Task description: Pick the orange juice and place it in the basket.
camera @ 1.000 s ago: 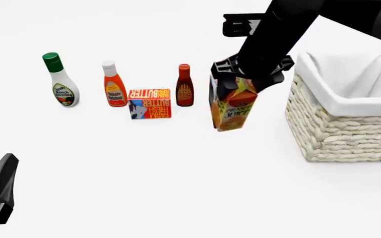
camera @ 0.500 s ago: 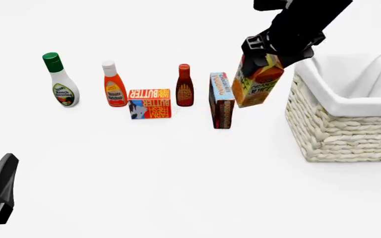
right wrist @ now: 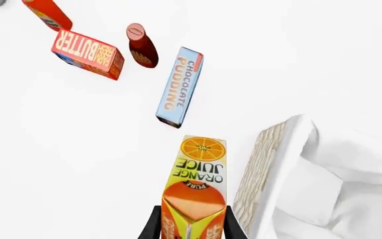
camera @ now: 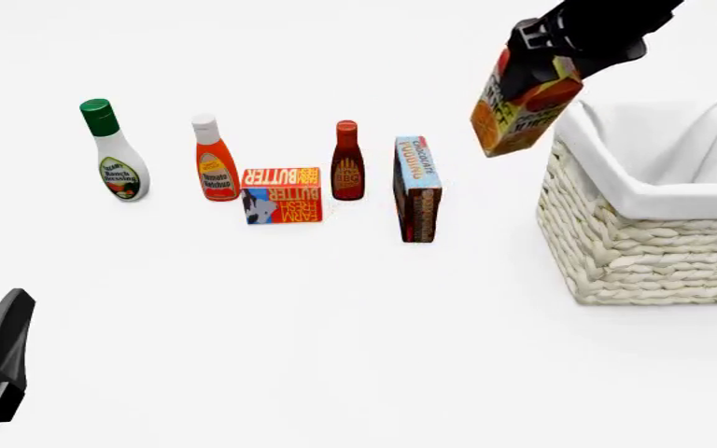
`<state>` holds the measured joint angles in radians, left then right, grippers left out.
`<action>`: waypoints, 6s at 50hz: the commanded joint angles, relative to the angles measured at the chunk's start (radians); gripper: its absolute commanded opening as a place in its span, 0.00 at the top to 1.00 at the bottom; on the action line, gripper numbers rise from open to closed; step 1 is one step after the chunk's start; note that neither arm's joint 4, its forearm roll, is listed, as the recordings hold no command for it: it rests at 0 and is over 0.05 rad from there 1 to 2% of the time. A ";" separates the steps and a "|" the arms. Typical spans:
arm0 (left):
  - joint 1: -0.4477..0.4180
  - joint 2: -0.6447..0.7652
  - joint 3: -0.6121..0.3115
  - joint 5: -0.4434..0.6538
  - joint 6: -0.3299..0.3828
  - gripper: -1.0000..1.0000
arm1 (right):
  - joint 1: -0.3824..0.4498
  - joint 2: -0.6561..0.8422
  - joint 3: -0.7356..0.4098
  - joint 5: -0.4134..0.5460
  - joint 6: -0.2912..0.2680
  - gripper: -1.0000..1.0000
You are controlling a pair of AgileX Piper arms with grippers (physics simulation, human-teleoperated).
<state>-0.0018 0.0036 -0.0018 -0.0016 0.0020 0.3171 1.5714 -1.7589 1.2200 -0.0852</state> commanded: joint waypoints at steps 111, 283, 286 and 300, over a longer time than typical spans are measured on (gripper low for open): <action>0.000 0.000 0.000 0.000 0.000 0.00 | -0.444 -0.232 -0.008 0.000 -0.132 1.00; 0.000 0.000 0.000 0.000 0.000 0.00 | -0.500 -0.087 0.143 0.000 0.168 1.00; 0.000 0.000 0.000 0.000 0.000 0.00 | -0.497 -0.080 0.139 0.000 0.174 1.00; 0.000 0.000 0.000 0.000 0.000 0.00 | -0.497 -0.048 0.118 0.000 0.183 1.00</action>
<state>-0.0018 0.0036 -0.0018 -0.0016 0.0020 -0.1789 1.5097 -1.6266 1.2200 0.0727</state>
